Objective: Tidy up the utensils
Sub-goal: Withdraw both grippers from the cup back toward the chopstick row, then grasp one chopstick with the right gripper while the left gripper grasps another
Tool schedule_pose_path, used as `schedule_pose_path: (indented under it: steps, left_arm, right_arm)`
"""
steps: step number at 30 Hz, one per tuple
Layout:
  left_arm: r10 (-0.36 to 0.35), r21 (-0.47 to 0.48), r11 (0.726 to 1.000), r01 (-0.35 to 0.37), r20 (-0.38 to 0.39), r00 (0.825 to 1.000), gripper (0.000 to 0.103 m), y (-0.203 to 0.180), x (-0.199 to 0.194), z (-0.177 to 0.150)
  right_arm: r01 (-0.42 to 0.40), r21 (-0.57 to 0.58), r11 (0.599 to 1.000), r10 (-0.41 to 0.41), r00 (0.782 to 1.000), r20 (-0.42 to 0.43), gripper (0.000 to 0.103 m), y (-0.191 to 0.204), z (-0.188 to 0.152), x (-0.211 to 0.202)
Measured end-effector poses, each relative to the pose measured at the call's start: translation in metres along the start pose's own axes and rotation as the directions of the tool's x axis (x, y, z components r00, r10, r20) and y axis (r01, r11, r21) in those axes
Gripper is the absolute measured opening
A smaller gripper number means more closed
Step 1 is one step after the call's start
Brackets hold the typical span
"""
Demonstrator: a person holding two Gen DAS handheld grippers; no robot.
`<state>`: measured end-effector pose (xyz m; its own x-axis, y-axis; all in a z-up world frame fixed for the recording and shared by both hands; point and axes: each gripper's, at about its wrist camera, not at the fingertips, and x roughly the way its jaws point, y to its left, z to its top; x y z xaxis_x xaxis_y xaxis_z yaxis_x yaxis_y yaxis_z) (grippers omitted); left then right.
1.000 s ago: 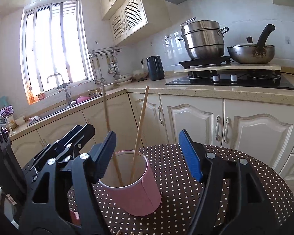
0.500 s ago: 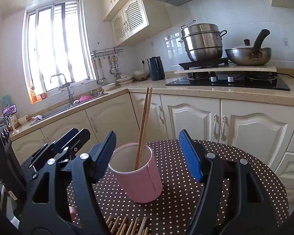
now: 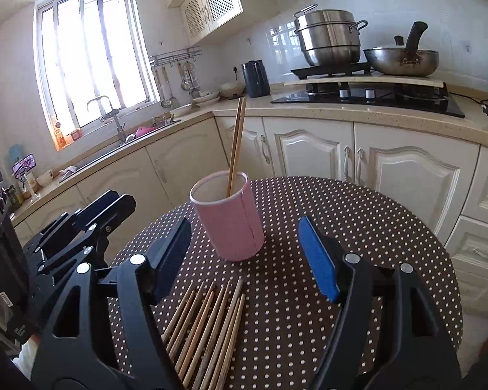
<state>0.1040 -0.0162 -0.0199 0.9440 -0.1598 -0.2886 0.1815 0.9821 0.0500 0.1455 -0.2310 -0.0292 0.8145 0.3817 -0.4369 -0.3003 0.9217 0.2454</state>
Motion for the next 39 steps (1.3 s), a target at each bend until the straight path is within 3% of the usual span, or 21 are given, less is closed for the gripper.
schedule_pose_path:
  steps: [5, 9, 20, 29, 36, 39]
  left_arm:
    - [-0.028, 0.007, 1.0, 0.028, -0.077, 0.997, 0.031, -0.011, -0.018, -0.023]
    - [-0.009, 0.027, 1.0, 0.013, -0.136, 0.991, 0.031, -0.016, -0.023, -0.037]
    - [0.019, -0.001, 1.0, -0.02, -0.305, 0.952, 0.031, 0.004, -0.022, -0.076]
    - [0.015, -0.036, 0.999, -0.032, -0.395, 0.919, 0.031, 0.014, -0.016, -0.098]
    - [0.025, -0.014, 0.999, -0.034, -0.405, 0.914, 0.032, 0.008, -0.012, -0.098]
    - [0.044, -0.008, 0.999, -0.052, -0.42, 0.906, 0.032, 0.007, -0.007, -0.099]
  right_arm:
    - [-0.02, 0.013, 1.0, 0.021, 0.995, -0.097, 0.069, -0.002, -0.024, -0.007]
    - [0.004, 0.016, 1.0, -0.001, 0.988, -0.154, 0.069, -0.003, -0.045, -0.011]
    - [0.07, -0.034, 0.997, -0.077, 0.946, -0.316, 0.069, 0.006, -0.09, 0.004]
    - [0.12, -0.111, 0.987, -0.154, 0.914, -0.375, 0.069, 0.014, -0.109, 0.025]
    - [0.172, -0.166, 0.971, -0.224, 0.898, -0.379, 0.068, 0.023, -0.115, 0.036]
    - [0.177, -0.187, 0.966, -0.238, 0.893, -0.382, 0.06, 0.029, -0.113, 0.042]
